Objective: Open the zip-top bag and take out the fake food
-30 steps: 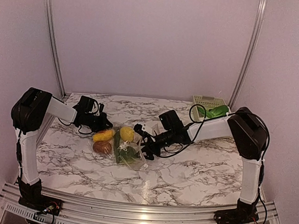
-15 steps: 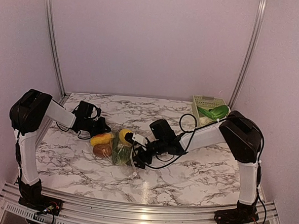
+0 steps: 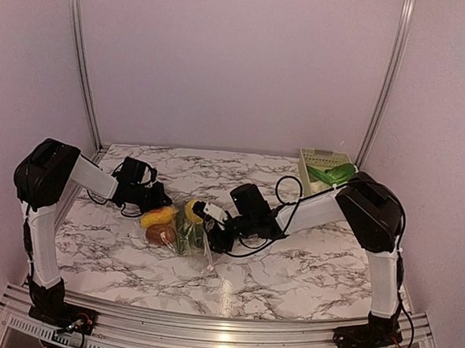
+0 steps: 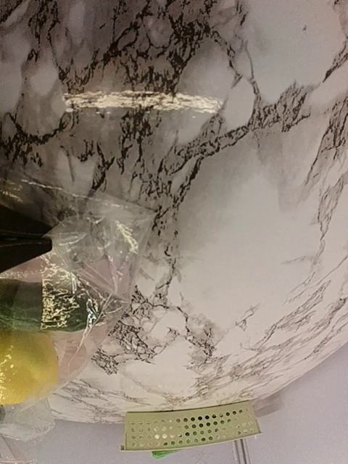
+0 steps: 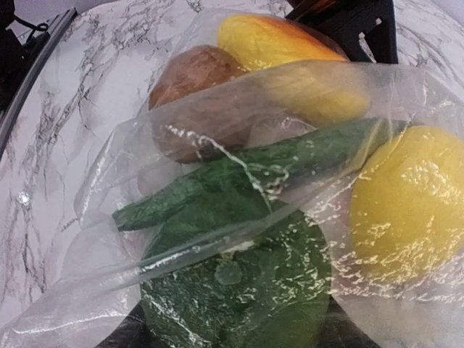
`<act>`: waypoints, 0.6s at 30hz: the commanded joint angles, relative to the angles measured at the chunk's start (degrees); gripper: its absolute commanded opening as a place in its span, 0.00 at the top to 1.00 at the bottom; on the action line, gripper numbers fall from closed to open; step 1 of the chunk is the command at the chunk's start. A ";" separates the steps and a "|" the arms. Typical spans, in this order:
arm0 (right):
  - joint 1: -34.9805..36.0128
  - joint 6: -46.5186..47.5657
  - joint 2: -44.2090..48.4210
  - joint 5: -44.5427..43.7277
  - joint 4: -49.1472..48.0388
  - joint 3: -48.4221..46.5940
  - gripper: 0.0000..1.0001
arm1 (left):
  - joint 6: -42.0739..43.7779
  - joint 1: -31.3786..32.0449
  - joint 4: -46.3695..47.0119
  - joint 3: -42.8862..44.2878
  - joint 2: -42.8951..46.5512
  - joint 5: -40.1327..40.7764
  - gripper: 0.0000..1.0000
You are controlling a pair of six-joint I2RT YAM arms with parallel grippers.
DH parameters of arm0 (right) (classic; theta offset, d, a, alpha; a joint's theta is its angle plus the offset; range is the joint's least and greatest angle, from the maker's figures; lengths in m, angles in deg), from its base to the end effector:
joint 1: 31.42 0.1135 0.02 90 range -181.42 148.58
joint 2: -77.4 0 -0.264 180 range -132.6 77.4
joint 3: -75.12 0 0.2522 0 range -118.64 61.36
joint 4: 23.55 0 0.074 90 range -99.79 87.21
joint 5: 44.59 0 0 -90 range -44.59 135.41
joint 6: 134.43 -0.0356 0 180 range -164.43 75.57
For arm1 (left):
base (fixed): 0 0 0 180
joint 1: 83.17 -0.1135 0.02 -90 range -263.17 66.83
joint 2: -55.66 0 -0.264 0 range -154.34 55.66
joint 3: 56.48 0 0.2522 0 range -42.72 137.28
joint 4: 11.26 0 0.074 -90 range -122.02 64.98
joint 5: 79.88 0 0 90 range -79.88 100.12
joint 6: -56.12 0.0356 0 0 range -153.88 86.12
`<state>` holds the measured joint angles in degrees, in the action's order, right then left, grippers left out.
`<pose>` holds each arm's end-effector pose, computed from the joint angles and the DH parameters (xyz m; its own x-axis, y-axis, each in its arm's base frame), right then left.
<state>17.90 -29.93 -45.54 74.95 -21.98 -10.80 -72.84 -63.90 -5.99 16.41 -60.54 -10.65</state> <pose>0.2780 0.3504 0.1177 -0.1655 -0.5268 -0.8337 -0.9838 0.1477 0.1020 0.3777 -0.1454 0.1113 -0.8121 -0.3389 -0.4750 0.0792 0.7425 -0.6651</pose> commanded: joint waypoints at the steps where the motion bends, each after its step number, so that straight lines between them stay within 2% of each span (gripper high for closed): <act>1: -0.82 -1.92 7.06 -1.30 0.29 2.35 0.54 | 1.64 -1.18 -7.20 0.31 0.92 1.52 1.00; 10: -4.75 -2.69 18.30 -5.00 5.05 13.69 0.55 | 2.29 -4.53 -8.46 2.13 0.11 1.59 1.00; 18: -10.80 -7.53 30.11 -7.89 11.75 18.06 0.54 | 2.46 -5.72 -9.40 3.82 -0.61 1.71 1.00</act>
<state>9.82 -34.08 -20.88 69.85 -14.70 7.03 -71.75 -68.91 -11.26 18.97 -60.43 -10.67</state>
